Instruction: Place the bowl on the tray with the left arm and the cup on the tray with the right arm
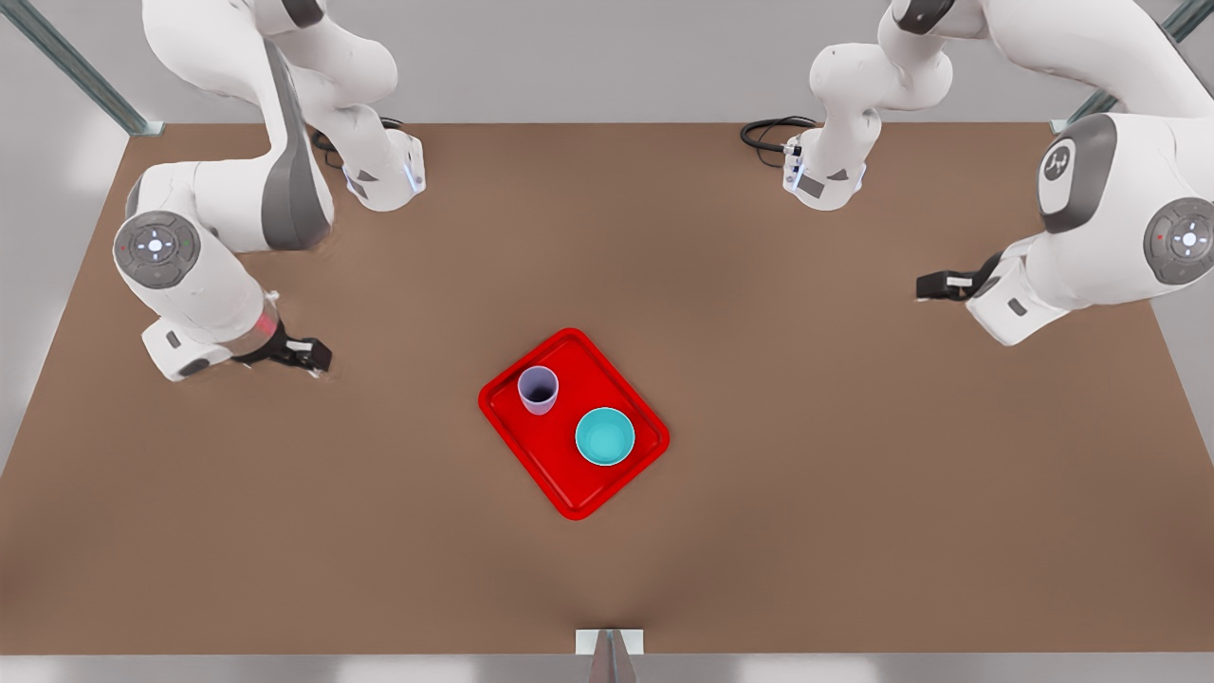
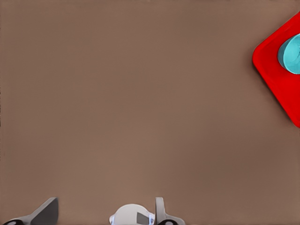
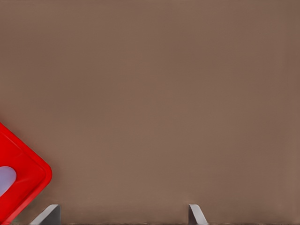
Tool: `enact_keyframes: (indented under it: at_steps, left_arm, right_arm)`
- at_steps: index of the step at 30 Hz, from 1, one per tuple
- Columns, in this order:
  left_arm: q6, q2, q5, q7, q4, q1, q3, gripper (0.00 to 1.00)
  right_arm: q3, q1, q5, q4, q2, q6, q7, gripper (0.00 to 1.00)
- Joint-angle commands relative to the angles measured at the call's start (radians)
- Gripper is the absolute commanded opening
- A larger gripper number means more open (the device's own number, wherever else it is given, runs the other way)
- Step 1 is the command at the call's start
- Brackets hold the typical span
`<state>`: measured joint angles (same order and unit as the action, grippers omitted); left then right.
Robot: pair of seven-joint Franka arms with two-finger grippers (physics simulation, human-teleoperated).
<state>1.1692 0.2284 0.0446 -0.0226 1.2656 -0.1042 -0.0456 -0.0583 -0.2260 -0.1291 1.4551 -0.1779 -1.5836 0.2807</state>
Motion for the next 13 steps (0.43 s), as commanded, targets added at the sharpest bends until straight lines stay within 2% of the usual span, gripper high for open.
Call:
enact_keyframes:
  at_steps: [1, 13]
  left_arm:
    - [-0.025, 0.000, 0.001, 0.043, -0.009, 0.003, 0.000, 1.00]
    - [-0.068, 0.011, 0.003, 0.038, -0.008, -0.003, 0.001, 1.00]
  right_arm:
    - [0.002, 0.005, 0.014, 0.002, 0.054, 0.203, -0.336, 1.00]
    - [0.005, 0.043, 0.031, 0.008, 0.064, 0.238, -0.328, 1.00]
